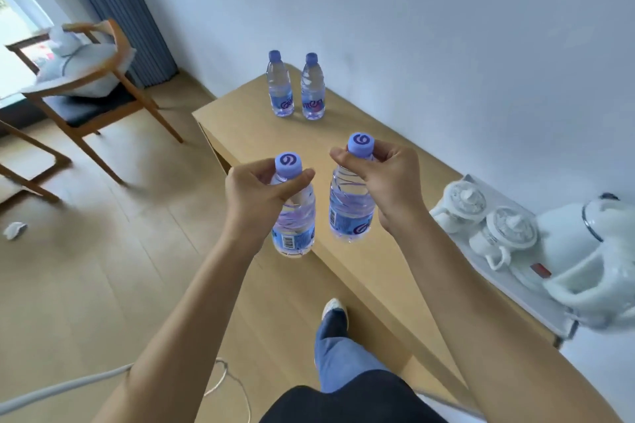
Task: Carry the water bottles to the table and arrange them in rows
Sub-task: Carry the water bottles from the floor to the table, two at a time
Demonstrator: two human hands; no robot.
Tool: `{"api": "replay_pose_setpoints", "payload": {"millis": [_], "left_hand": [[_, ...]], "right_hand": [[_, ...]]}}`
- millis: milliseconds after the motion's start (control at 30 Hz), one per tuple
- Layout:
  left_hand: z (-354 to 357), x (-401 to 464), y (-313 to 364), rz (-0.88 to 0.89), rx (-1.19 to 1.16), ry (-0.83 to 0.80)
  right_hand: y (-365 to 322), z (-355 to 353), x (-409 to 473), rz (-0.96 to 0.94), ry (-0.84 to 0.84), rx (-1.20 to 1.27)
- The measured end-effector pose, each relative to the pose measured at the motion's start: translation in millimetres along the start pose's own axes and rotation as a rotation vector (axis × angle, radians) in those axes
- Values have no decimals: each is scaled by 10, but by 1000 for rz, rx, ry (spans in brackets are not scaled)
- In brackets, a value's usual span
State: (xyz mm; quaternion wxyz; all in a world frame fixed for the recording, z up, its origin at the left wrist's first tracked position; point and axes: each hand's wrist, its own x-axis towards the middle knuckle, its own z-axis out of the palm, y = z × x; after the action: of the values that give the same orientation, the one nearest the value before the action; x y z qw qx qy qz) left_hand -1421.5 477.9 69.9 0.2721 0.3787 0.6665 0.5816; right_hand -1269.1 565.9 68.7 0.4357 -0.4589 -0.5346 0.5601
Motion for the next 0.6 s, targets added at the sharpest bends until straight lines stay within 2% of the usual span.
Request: {"api": "replay_pose_setpoints", "payload": {"millis": [300,467,600], "left_hand": [[579,1431,-355,-88,38,-15],[916,1997,-580,-177,60,23],[1152,2374,-766,-224,74,-11]], "right_hand": [[236,116,1587,33,-10,-98],[455,109,2207,135,26,-129],[644,109,2582,185,51,-149]]}}
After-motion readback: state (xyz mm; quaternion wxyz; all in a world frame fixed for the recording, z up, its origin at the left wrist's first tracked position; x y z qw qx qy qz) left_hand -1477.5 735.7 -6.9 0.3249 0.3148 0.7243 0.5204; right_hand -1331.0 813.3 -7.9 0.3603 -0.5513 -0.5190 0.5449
